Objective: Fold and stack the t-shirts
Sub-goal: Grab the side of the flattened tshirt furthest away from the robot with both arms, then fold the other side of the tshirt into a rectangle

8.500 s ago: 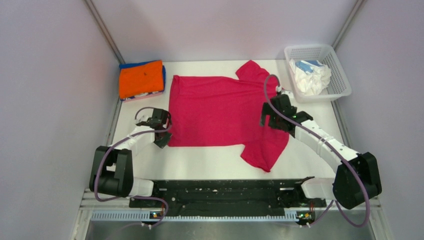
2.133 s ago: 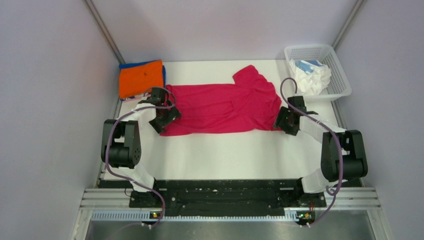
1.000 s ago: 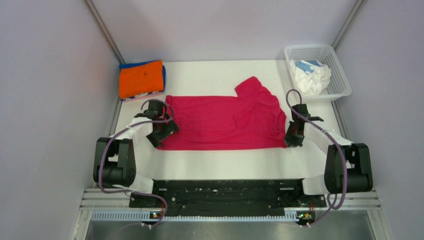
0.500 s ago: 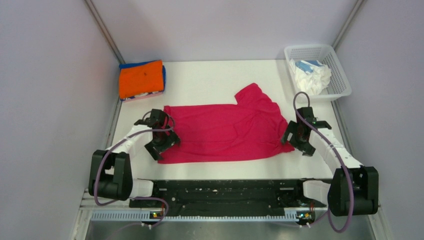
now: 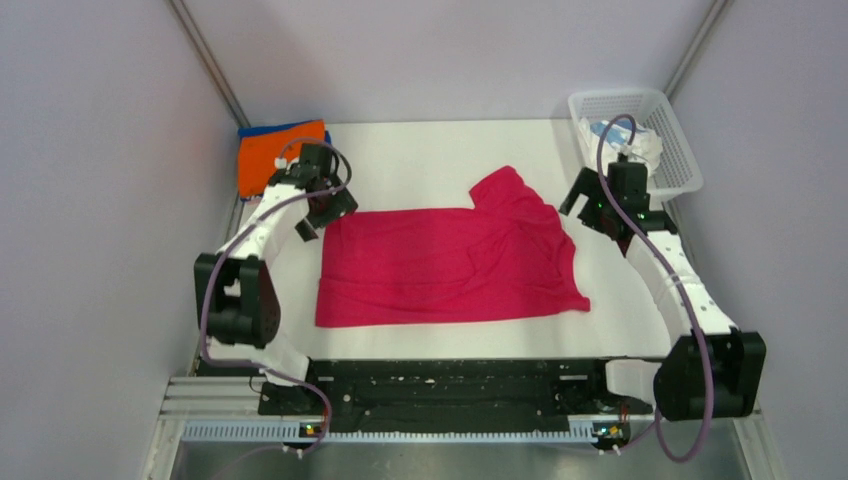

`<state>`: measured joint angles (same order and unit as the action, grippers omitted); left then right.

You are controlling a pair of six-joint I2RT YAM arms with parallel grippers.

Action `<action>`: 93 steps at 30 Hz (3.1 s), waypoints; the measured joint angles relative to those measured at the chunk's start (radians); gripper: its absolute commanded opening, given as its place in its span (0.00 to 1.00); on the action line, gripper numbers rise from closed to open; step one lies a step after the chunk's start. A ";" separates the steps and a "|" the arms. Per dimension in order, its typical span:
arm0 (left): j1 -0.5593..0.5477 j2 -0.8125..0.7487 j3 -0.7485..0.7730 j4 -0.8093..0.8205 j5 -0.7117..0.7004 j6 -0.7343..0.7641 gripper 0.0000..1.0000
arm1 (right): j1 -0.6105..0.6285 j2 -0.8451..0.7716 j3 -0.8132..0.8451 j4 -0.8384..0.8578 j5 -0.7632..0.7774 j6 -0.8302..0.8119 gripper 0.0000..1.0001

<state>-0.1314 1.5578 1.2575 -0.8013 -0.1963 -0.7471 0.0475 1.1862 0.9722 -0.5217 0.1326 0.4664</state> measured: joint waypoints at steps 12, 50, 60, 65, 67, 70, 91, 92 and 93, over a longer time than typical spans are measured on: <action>0.082 0.507 0.388 0.055 -0.044 0.080 0.49 | 0.109 0.468 0.301 0.245 -0.098 -0.129 0.99; 0.115 0.466 0.253 0.124 0.151 0.097 0.00 | 0.255 1.167 0.859 0.315 0.025 -0.314 0.20; 0.114 0.416 0.246 0.144 0.152 0.130 0.00 | 0.256 1.135 0.809 0.335 0.006 -0.299 0.00; 0.114 0.371 0.218 0.164 0.152 0.141 0.00 | 0.257 0.980 0.602 0.386 -0.027 -0.301 0.00; 0.114 0.341 0.185 0.171 0.155 0.143 0.00 | 0.257 0.899 0.517 0.400 -0.042 -0.302 0.00; 0.114 0.303 0.139 0.178 0.158 0.145 0.00 | 0.257 0.768 0.389 0.438 -0.069 -0.302 0.00; 0.110 -0.070 -0.245 0.235 0.105 0.140 0.00 | 0.298 0.037 -0.179 0.348 -0.114 -0.291 0.00; 0.110 -0.086 -0.264 0.235 0.099 0.139 0.00 | 0.298 0.017 -0.197 0.334 -0.114 -0.289 0.00; 0.110 -0.097 -0.278 0.235 0.097 0.138 0.00 | 0.298 -0.009 -0.223 0.315 -0.114 -0.282 0.03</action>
<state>-0.0216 1.4609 0.9791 -0.5659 -0.0994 -0.6086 0.3450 1.1774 0.7490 -0.2062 0.0181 0.1844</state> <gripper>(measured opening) 0.014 0.012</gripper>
